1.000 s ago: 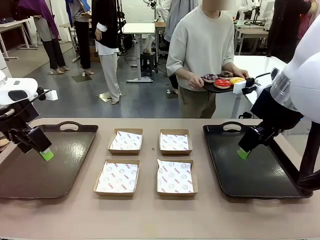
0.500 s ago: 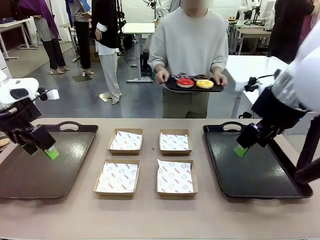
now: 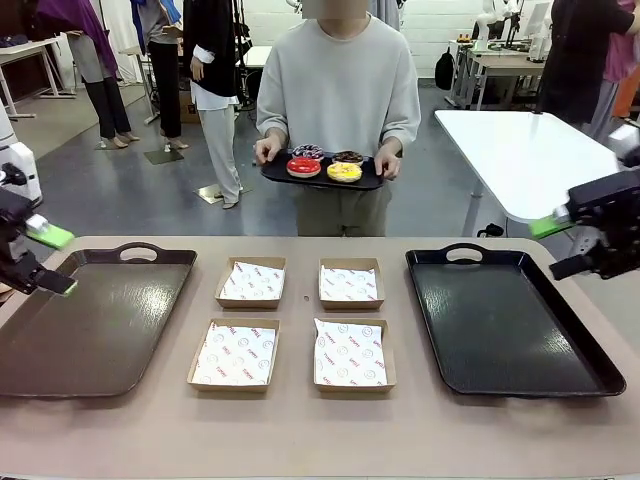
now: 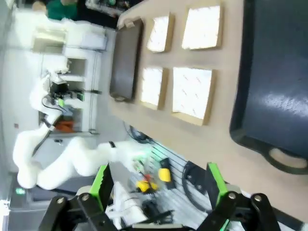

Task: Individually package the donuts and arrange them on the tray.
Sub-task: Pick up one Paper togo box.

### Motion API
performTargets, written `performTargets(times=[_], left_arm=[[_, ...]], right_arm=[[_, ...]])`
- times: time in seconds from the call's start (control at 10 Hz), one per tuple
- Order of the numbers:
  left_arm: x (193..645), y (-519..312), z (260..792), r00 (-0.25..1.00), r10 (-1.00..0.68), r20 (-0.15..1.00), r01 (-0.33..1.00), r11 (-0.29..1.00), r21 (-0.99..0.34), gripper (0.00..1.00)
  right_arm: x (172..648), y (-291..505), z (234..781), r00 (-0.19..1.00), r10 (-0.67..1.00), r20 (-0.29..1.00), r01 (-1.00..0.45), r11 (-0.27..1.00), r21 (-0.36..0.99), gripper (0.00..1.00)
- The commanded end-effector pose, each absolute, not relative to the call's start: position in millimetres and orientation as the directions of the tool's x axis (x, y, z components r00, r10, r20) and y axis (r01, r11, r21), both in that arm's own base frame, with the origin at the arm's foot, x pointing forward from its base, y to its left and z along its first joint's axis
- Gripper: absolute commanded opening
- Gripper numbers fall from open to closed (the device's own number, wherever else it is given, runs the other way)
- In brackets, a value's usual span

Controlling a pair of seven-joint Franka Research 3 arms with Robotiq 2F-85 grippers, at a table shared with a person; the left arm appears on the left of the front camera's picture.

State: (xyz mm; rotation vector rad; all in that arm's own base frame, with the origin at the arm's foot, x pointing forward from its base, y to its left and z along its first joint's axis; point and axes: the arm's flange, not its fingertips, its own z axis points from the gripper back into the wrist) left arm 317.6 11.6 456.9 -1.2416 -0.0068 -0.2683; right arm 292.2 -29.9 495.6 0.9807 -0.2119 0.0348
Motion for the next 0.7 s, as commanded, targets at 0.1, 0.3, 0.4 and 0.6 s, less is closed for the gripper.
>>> performTargets(times=[0.1,0.3,0.4,0.6], left_arm=[[331,49,428,0.997,-0.061,0.041,0.049,0.130,-0.990,1.00],[328,71,414,1.000,0.003,0.011,0.011,0.135,-0.991,1.00],[325,84,406,0.999,0.036,-0.001,-0.006,0.145,-0.989,1.00],[320,100,398,0.997,0.075,-0.013,-0.027,0.191,-0.981,1.00]], right_arm=[[262,-72,440,0.978,-0.154,0.141,-0.049,0.488,0.871,1.00],[262,-93,425,0.983,-0.159,0.097,-0.011,0.471,0.882,1.00],[260,-101,420,0.983,-0.158,0.097,-0.015,0.451,0.892,1.00],[252,-112,413,0.979,-0.145,0.140,-0.076,0.376,0.923,1.00]])
